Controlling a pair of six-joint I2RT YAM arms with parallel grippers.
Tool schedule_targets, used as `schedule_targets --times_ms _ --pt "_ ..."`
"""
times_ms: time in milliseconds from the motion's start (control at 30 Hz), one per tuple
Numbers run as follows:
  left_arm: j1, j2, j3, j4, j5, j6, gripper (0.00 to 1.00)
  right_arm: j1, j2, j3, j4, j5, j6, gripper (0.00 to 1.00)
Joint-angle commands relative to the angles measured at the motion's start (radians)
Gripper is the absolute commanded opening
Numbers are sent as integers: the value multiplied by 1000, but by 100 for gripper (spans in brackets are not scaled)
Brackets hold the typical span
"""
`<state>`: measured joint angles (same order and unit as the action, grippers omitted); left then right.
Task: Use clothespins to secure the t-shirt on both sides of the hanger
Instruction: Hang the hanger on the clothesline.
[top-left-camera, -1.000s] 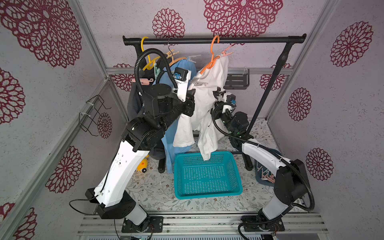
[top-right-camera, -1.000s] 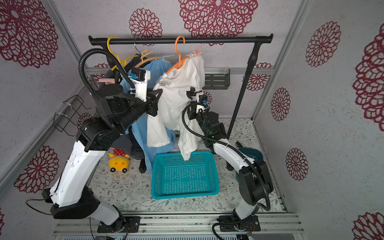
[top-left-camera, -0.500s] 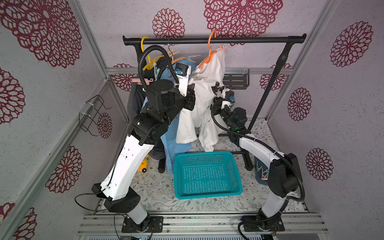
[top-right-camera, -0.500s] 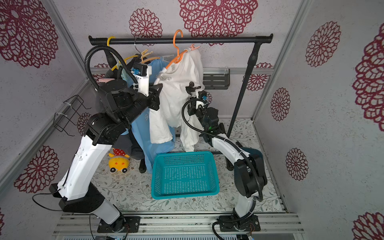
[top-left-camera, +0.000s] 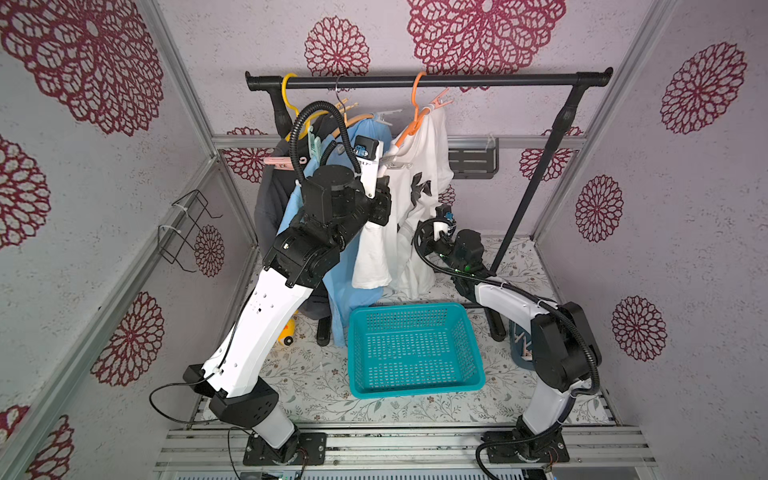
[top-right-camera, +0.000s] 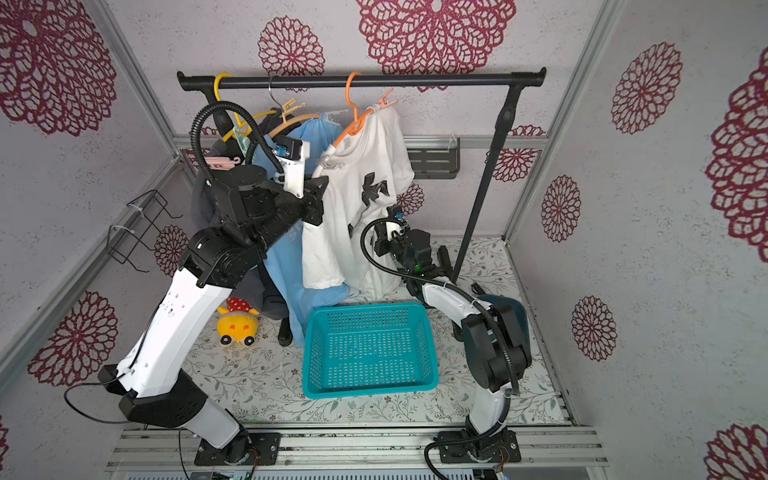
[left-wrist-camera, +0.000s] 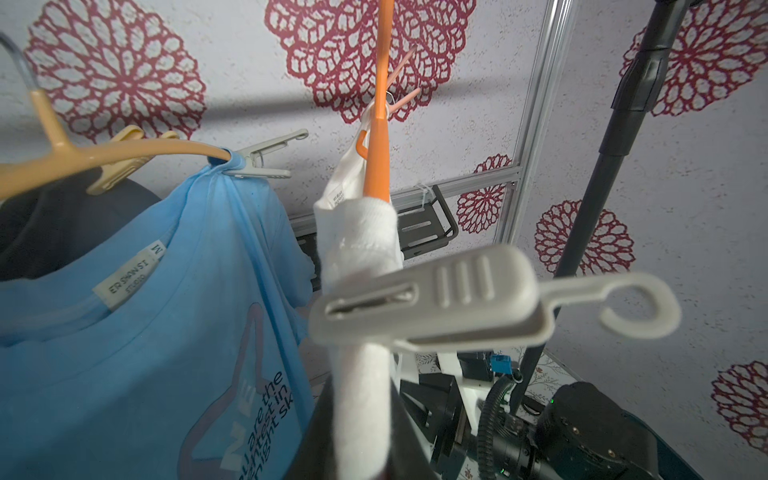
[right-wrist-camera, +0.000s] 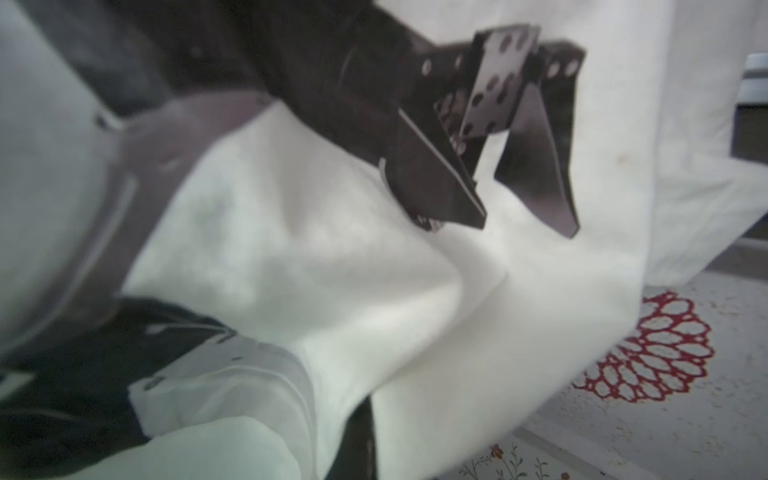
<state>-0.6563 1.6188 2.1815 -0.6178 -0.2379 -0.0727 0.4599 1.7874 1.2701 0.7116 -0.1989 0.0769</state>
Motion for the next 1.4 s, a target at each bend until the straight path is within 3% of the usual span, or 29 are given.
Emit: schedule_targets --times_ms 0,133,267,400,533,667,933,1033,1200,1300,1367 --pt "1 -53 -14 1 21 -30 6 5 -113 -33 64 -39 18 25" --pt "-6 -81 -31 5 35 -34 44 8 -175 -100 53 -22 11 50" --pt "-17 -109 -51 -3 36 -35 71 8 -247 -165 -13 37 -17 70" --pt "-39 -149 -93 -19 28 -33 88 9 -329 -240 -78 91 -46 92" --pt "-51 -203 -159 -31 19 -27 94 8 -405 -304 -155 116 -47 97" --pt "-56 -305 -332 34 13 -48 100 10 -486 -379 -164 115 -6 99" --pt "-55 -463 -684 183 -35 -163 98 32 -644 -496 -182 80 53 99" --pt "-55 -460 -778 248 -50 -204 100 47 -688 -532 -180 87 61 99" --pt "-55 -409 -847 347 -133 -220 93 59 -763 -586 -199 90 92 98" --pt "-54 -368 -850 366 -138 -229 78 64 -824 -632 -197 112 114 96" --pt "-54 -354 -844 368 -138 -231 59 67 -863 -662 -198 129 121 95"
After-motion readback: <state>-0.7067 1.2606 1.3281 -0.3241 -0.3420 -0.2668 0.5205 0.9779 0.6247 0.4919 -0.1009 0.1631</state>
